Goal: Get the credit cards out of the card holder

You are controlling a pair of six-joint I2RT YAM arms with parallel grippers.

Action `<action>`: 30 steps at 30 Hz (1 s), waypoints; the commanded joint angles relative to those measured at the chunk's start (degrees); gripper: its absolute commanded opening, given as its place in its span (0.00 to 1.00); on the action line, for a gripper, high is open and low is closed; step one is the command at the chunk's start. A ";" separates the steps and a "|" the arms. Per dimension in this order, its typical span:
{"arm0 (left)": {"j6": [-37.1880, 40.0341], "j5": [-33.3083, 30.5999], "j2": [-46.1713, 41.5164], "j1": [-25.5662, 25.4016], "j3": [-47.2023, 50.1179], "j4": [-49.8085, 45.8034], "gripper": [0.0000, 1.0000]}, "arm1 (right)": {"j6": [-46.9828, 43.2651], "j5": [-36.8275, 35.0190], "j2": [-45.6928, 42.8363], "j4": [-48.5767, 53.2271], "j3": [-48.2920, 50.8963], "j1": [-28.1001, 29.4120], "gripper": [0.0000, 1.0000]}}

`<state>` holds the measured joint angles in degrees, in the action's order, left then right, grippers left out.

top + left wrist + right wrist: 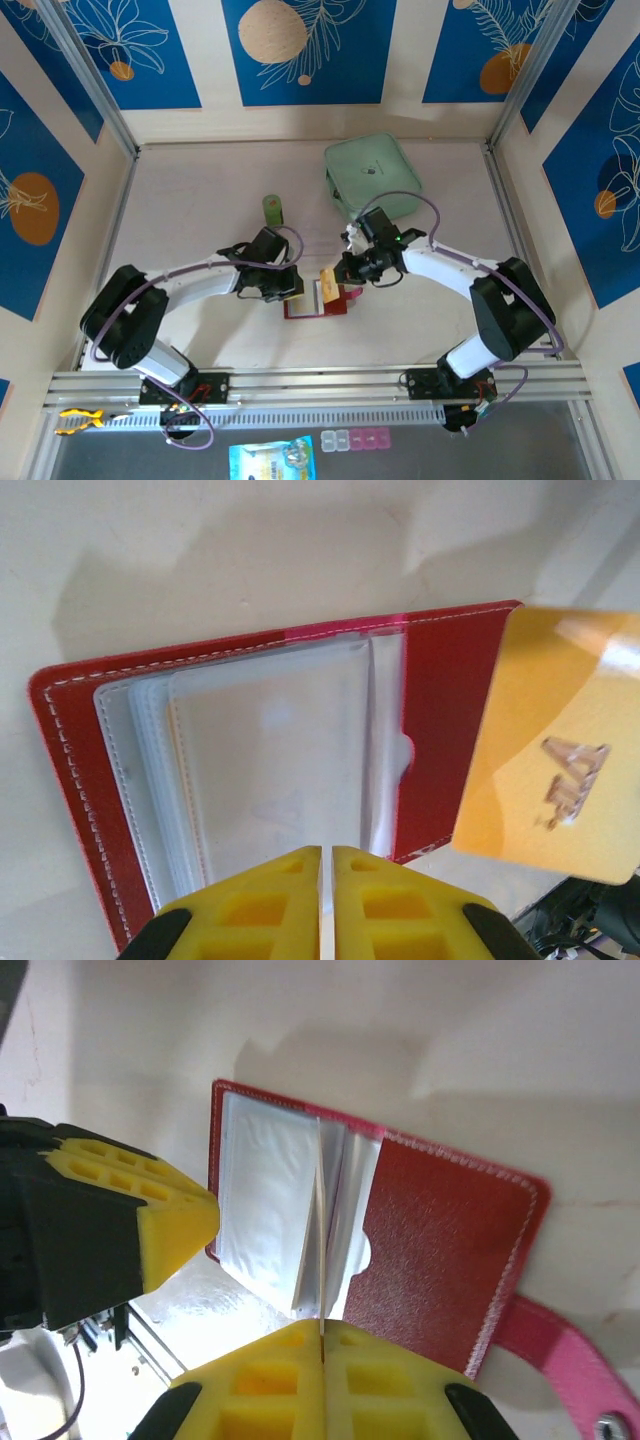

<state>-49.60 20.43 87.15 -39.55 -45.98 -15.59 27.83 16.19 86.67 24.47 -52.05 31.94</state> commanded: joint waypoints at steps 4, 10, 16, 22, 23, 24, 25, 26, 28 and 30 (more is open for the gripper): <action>-0.56 -2.33 -3.44 0.37 2.75 0.17 0.11 | -24.56 -3.73 -0.41 11.82 -7.58 -1.36 0.02; -1.88 -2.75 -7.22 2.05 6.49 1.66 0.13 | -43.01 -6.81 4.65 20.65 -18.26 -1.31 0.00; -3.73 -3.63 -12.18 3.67 10.02 3.27 0.20 | -61.42 -15.24 10.84 25.46 -28.66 0.72 0.00; -3.81 -5.53 -16.56 5.11 12.05 1.12 0.25 | -68.89 -17.71 20.90 32.57 -43.60 0.50 0.00; -3.80 -5.57 -17.04 5.36 12.29 0.79 0.26 | -69.61 -17.77 22.30 33.26 -45.50 0.55 0.00; -3.71 -5.66 -17.70 5.58 12.53 0.14 0.27 | -70.48 -17.70 23.74 33.91 -47.61 0.49 0.00; -3.75 -5.90 -18.34 5.82 12.73 -0.51 0.27 | -71.21 -17.45 25.12 34.63 -49.58 0.49 0.00; -3.79 -6.10 -18.99 5.89 12.96 -0.68 0.27 | -71.78 -17.12 26.16 35.14 -50.98 0.51 0.00; -3.85 -6.51 -20.34 6.31 13.32 -1.53 0.27 | -72.76 -16.28 28.52 36.55 -54.12 0.48 0.00; -3.91 -7.08 -21.57 6.57 13.51 -2.77 0.28 | -73.80 -15.43 30.61 37.86 -56.61 0.45 0.00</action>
<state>-52.71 15.03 67.48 -33.71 -33.39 -15.53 -42.00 -0.91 115.33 57.39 -105.08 32.56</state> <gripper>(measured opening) 0.275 0.063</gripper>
